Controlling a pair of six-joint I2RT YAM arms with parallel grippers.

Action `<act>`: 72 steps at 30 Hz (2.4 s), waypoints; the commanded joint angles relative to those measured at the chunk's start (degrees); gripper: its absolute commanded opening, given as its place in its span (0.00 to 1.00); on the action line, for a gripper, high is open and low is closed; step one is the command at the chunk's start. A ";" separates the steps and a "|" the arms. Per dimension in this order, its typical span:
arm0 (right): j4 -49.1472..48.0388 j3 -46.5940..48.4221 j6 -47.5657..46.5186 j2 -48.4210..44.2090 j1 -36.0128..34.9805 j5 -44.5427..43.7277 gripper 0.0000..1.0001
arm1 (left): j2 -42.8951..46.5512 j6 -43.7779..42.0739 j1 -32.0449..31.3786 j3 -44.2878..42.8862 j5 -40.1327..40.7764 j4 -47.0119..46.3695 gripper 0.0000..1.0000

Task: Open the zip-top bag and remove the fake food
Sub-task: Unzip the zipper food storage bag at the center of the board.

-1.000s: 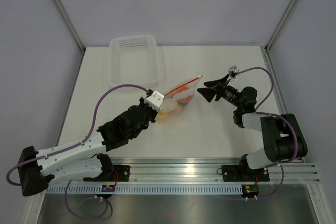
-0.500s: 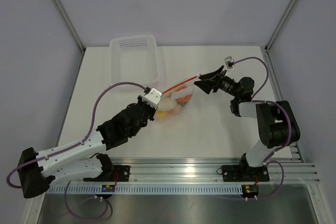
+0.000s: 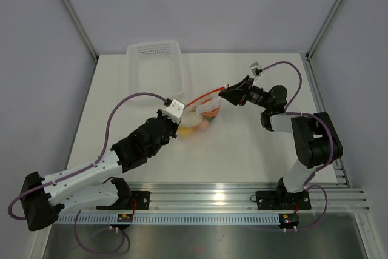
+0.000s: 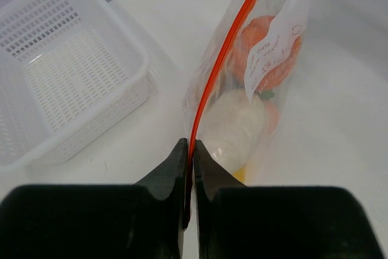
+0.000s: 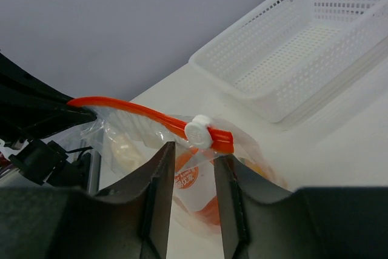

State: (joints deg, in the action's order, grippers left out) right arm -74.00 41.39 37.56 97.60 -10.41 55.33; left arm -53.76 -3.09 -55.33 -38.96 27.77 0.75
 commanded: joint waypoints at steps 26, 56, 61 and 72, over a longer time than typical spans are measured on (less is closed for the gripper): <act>27.85 -7.28 -29.30 -29.74 -15.77 -14.99 0.00 | 9.72 3.45 3.91 -1.65 -14.31 -0.40 0.82; 41.65 -4.56 -46.35 -29.75 -31.68 -26.59 0.00 | -4.43 -0.16 3.91 -14.30 -35.24 0.30 0.63; 41.56 -4.30 -46.26 -29.57 -32.21 -26.42 0.00 | -3.99 -1.39 3.91 -12.90 -34.63 0.21 0.53; 40.33 -5.44 -45.56 -31.60 -32.12 -25.54 0.00 | -6.18 -1.48 4.27 -13.86 -34.36 2.68 0.49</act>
State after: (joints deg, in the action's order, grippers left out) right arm -31.81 34.81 -7.31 67.51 -41.98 29.58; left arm -59.07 -3.90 -51.42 -51.59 -5.82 3.88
